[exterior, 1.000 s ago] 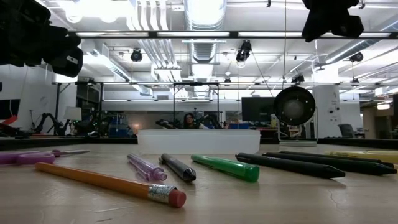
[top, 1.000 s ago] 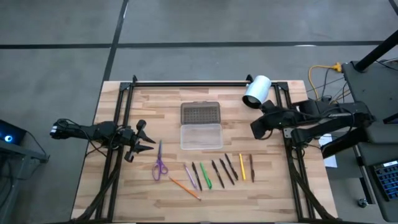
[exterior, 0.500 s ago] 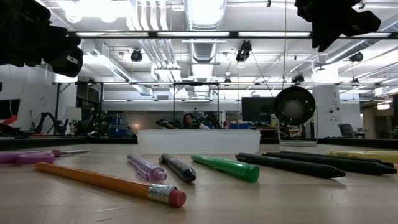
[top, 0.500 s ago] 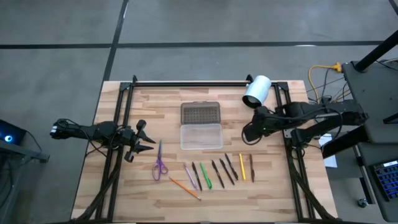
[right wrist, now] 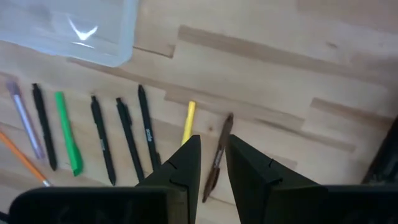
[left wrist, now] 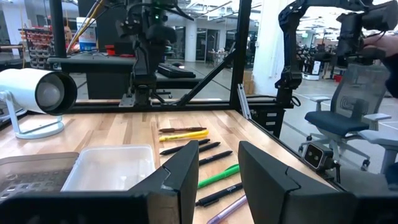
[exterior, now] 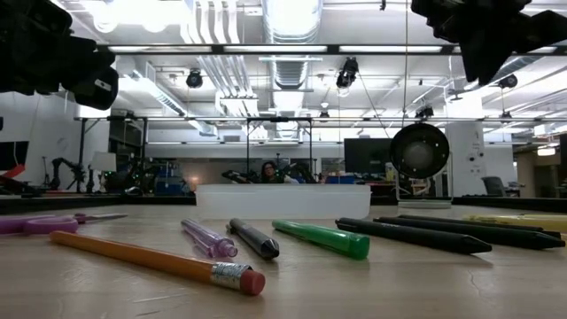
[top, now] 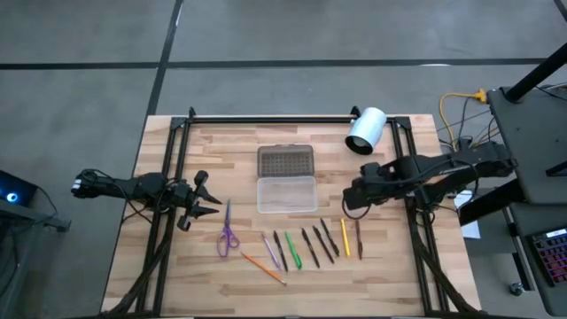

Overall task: Pick & place school supplies into a supply box
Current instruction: Put the brown pen into the supply box

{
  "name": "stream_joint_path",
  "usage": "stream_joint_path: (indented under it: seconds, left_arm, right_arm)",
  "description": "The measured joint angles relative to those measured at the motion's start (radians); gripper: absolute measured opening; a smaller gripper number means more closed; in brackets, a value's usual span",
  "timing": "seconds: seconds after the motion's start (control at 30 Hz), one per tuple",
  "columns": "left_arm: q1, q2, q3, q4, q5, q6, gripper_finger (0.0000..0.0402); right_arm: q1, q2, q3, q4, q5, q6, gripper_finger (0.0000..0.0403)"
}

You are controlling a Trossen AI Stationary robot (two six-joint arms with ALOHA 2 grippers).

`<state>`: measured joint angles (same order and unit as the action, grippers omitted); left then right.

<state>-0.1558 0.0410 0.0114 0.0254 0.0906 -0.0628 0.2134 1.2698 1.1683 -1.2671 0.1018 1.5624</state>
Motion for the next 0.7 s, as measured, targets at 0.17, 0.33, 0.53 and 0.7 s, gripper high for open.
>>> stream_joint_path:
  seconds: [0.17, 0.33, 0.53, 0.7]
  left_arm:
    - [0.000, 0.000, 0.000, 0.000, 0.000, 0.000, 0.0099]
    - [0.000, 0.000, 0.000, 0.000, 0.000, 0.000, 0.0099]
    - [0.000, 0.000, 0.000, 0.000, 0.000, 0.000, 0.0099]
    - [0.000, 0.000, 0.000, 0.000, 0.000, 0.000, 0.0099]
  right_arm:
    - [0.035, 0.041, 0.000, -0.018, -0.014, 0.062, 0.0068]
    - [0.066, 0.092, 0.000, -0.030, -0.046, 0.116, 0.0068]
    - [0.102, 0.170, 0.000, -0.038, -0.058, 0.149, 0.0068]
    - [0.150, 0.238, 0.000, -0.037, -0.058, 0.193, 0.0068]
